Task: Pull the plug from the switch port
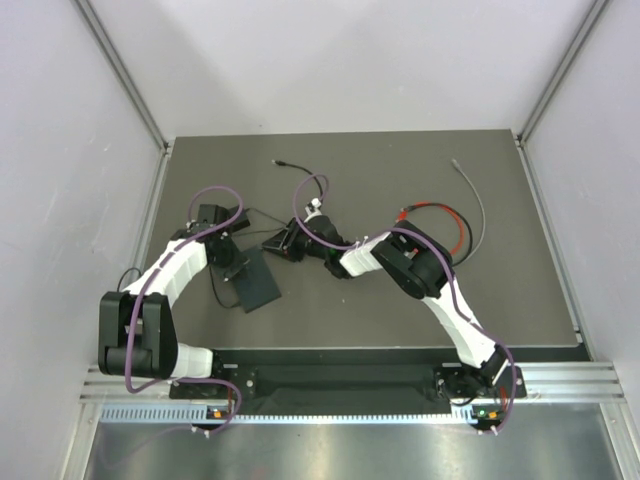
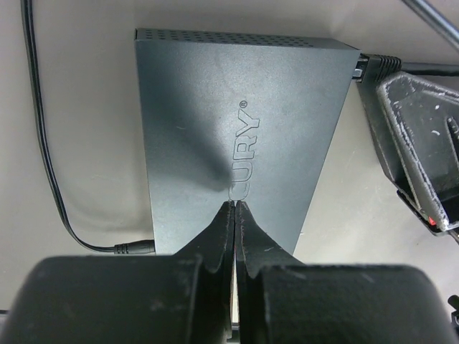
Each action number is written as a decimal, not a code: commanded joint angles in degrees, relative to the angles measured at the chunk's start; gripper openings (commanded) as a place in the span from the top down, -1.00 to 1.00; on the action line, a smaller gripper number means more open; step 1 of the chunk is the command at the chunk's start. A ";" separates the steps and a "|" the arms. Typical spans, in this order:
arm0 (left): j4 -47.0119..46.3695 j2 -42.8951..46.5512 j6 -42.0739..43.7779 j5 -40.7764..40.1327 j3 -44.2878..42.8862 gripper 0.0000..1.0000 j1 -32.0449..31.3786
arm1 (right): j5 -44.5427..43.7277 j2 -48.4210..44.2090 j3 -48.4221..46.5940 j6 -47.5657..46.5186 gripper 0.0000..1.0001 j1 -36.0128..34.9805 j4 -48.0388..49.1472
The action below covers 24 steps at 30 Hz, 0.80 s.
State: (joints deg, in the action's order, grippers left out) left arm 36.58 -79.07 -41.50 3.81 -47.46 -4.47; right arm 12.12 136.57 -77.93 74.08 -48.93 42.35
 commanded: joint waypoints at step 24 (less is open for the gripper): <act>0.60 0.14 0.01 1.46 -1.05 1.00 0.43 | -4.03 1.94 -0.81 5.90 0.35 -2.66 -0.51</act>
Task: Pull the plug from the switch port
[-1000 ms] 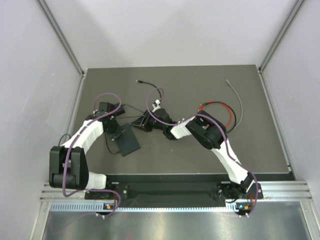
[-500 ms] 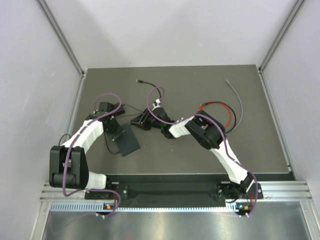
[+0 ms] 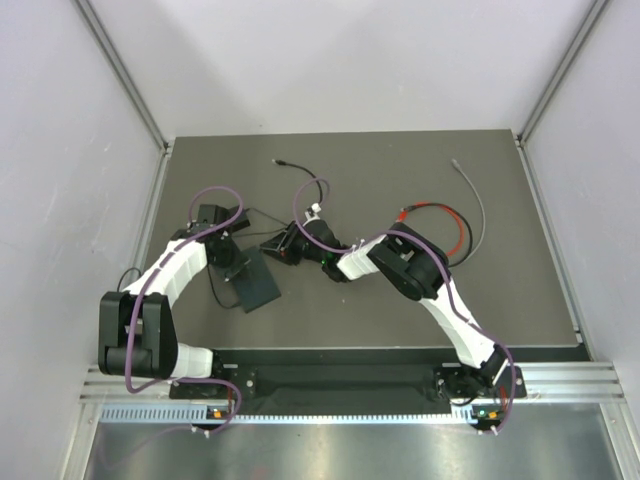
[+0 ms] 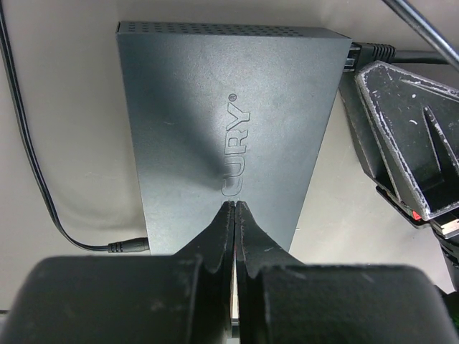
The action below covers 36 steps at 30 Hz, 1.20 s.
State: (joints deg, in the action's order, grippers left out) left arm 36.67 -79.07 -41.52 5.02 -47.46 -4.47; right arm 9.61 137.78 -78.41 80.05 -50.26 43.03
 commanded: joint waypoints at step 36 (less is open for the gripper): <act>1.04 0.76 0.74 0.43 -0.88 1.00 0.34 | -4.69 3.91 -4.30 1.51 0.75 -0.98 -7.80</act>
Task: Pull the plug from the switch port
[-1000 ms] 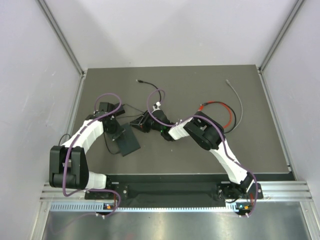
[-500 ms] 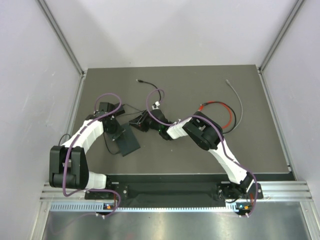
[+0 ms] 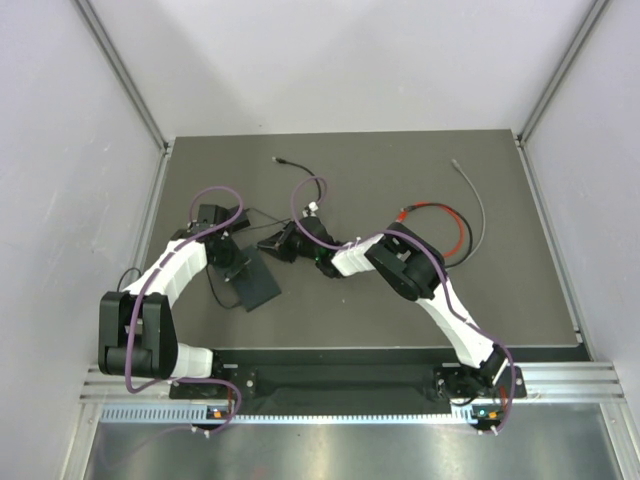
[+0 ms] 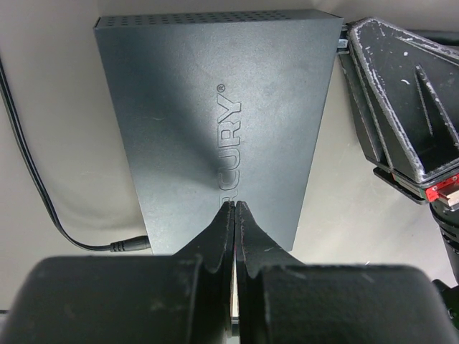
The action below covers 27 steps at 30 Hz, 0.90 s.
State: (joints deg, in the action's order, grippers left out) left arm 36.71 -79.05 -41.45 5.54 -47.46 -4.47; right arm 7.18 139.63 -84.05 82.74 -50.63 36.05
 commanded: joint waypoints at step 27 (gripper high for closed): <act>0.56 0.12 0.49 0.96 -1.23 1.00 0.34 | 4.51 3.98 -1.55 -3.46 0.40 -0.34 -1.07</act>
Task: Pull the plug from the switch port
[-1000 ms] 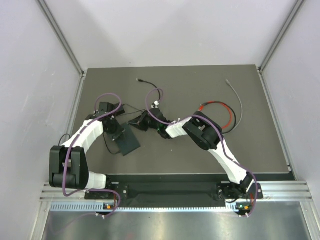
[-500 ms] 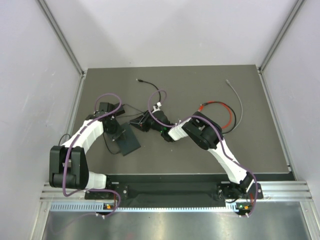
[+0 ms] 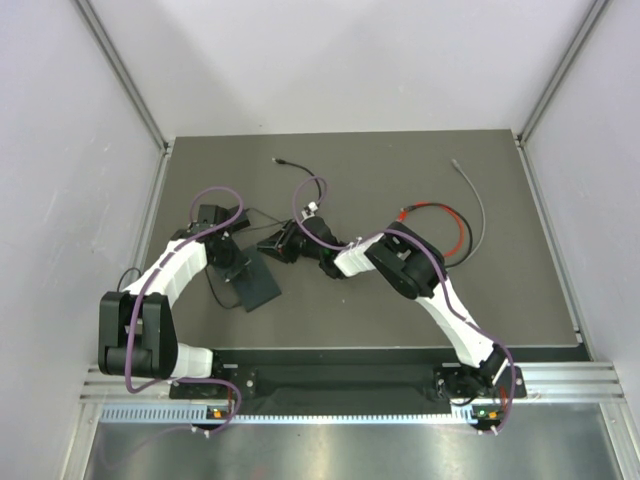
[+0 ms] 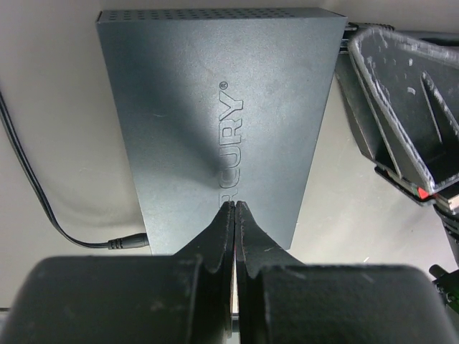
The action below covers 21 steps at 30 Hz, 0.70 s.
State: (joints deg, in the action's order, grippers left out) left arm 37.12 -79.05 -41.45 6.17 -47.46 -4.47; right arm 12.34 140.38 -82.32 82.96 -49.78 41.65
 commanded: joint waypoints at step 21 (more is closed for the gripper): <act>0.93 0.47 -0.90 -0.81 -0.44 1.00 0.25 | -1.88 3.76 -3.02 -0.52 1.00 -0.41 -7.11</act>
State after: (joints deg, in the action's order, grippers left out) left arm 37.19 -79.05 -41.56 6.52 -47.46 -4.47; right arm 11.79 141.34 -85.93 82.74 -50.15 37.15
